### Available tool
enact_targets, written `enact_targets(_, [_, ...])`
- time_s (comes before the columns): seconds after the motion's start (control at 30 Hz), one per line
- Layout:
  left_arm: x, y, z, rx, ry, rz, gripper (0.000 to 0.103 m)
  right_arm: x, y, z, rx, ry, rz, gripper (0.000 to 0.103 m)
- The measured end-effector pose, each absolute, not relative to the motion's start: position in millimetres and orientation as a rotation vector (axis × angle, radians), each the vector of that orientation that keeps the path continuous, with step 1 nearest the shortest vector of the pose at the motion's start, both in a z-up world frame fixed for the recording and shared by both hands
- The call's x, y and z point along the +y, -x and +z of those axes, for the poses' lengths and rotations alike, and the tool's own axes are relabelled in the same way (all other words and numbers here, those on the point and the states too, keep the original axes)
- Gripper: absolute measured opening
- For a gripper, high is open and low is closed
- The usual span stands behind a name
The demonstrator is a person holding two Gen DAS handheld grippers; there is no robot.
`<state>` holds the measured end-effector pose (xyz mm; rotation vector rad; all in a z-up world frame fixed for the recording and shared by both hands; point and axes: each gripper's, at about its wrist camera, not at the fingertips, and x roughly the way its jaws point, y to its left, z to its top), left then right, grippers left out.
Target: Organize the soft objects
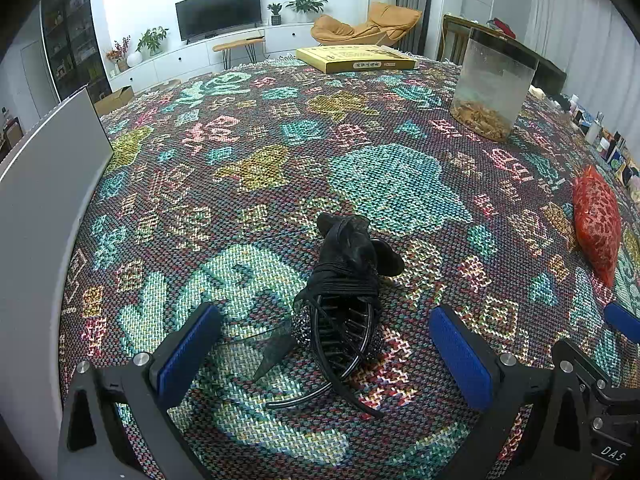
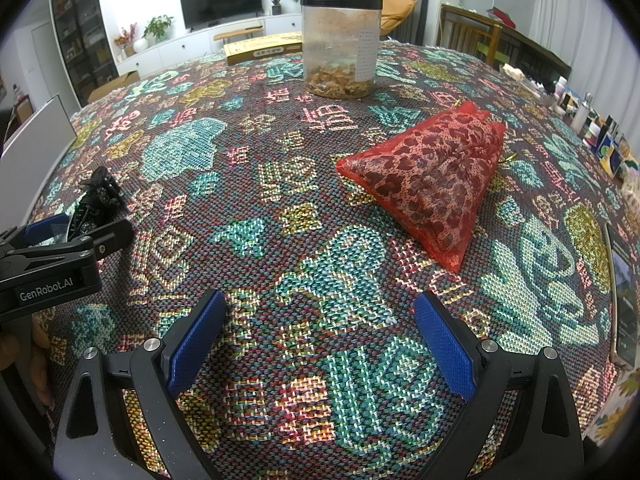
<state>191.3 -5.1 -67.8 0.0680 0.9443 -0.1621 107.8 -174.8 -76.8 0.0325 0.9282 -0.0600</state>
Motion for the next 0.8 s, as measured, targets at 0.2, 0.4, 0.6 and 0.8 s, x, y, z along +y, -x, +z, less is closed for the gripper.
enact_targets(0.2, [-6.0, -191.3, -67.2, 0.946, -0.074, -0.158, 0.103, -174.7, -107.9, -76.9, 0.928, -0.032, -0.061, 0.097])
enact_targets(0.4, [-7.0, -191.0, -67.4, 0.946, -0.072, -0.157, 0.103, -174.7, -107.8, -76.8, 0.928, -0.032, -0.061, 0.097])
enact_targets(0.6, [-6.8, -191.1, -67.4, 0.945, -0.072, -0.157, 0.103, -174.7, -107.6, -76.8, 0.928, -0.032, -0.062, 0.097])
enact_targets(0.8, [-7.1, -191.2, -67.5, 0.945, -0.072, -0.157, 0.103, -174.8, -107.5, -76.8, 0.928, -0.032, -0.062, 0.097])
